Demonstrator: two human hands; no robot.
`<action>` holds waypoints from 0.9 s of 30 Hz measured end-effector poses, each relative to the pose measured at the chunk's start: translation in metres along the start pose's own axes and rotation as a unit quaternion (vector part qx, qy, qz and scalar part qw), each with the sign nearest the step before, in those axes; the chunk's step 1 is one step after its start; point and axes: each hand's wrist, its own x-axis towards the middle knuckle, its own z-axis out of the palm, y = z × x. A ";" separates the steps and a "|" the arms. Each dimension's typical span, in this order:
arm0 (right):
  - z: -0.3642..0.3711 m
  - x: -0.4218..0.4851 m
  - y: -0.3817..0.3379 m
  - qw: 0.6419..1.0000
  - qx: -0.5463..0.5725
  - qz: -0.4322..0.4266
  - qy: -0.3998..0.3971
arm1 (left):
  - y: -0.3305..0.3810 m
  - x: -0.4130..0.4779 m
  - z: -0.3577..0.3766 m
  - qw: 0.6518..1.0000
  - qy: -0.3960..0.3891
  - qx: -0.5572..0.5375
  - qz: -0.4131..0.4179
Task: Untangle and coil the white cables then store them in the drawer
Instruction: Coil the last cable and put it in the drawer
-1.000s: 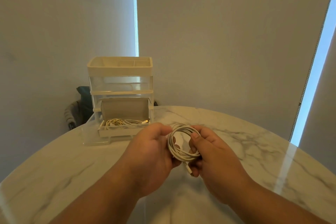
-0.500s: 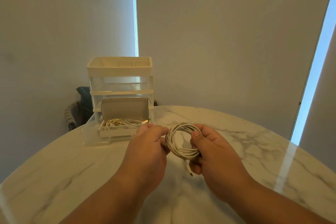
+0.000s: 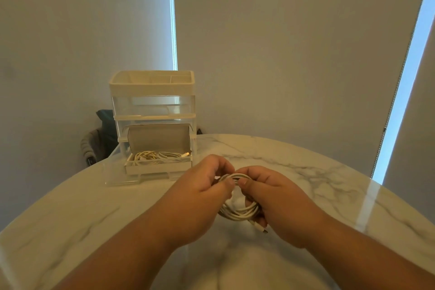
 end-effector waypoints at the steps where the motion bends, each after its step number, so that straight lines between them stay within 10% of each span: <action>1: 0.000 0.000 0.000 1.000 0.016 0.000 0.000 | -0.003 0.001 0.003 1.000 0.004 0.005 0.005; 7: -0.002 0.002 0.003 1.000 0.017 -0.003 0.018 | -0.005 0.001 0.004 0.997 -0.026 0.068 -0.003; 17: 0.000 0.002 0.005 0.986 0.165 0.012 0.003 | -0.010 0.003 0.009 0.986 0.163 0.028 0.031; 27: -0.008 0.009 0.009 0.994 0.080 0.008 0.079 | -0.004 0.004 0.000 0.987 0.010 -0.118 -0.113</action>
